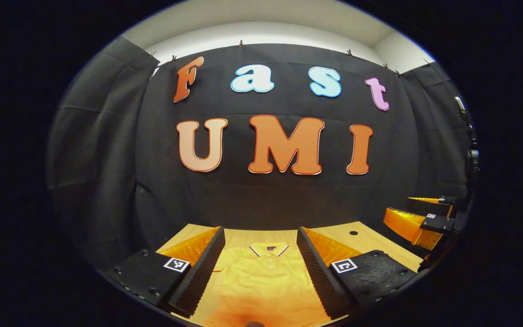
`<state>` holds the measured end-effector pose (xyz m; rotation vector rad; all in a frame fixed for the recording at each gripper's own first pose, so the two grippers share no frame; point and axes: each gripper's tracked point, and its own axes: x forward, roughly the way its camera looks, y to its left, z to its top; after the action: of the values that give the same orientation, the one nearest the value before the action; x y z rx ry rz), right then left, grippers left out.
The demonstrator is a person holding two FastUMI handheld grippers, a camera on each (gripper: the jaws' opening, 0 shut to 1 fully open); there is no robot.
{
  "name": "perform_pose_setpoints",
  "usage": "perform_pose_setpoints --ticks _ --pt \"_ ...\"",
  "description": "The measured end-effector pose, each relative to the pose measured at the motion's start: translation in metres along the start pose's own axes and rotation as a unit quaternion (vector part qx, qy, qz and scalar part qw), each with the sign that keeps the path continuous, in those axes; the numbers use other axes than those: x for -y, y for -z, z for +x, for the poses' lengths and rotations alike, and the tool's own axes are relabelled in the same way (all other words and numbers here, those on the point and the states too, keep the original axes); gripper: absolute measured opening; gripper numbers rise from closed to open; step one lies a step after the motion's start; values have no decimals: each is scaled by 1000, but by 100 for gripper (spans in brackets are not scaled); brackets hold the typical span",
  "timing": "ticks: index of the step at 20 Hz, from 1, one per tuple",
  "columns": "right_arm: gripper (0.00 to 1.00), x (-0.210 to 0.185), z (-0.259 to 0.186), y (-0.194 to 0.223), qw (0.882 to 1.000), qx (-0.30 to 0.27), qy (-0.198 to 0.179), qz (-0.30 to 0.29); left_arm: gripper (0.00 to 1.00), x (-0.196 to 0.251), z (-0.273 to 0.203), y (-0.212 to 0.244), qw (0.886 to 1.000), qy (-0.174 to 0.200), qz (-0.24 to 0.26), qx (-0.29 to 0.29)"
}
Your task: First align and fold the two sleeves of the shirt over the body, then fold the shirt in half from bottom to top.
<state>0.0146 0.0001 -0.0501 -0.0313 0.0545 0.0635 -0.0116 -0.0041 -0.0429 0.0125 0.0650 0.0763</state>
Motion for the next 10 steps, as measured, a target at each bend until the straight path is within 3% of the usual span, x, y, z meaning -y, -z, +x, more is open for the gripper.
perform_pose_setpoints --ticks 10 --pt "99 20 12 36 998 -51 49 -1 97 -13 -24 17 1000 17 17 5"
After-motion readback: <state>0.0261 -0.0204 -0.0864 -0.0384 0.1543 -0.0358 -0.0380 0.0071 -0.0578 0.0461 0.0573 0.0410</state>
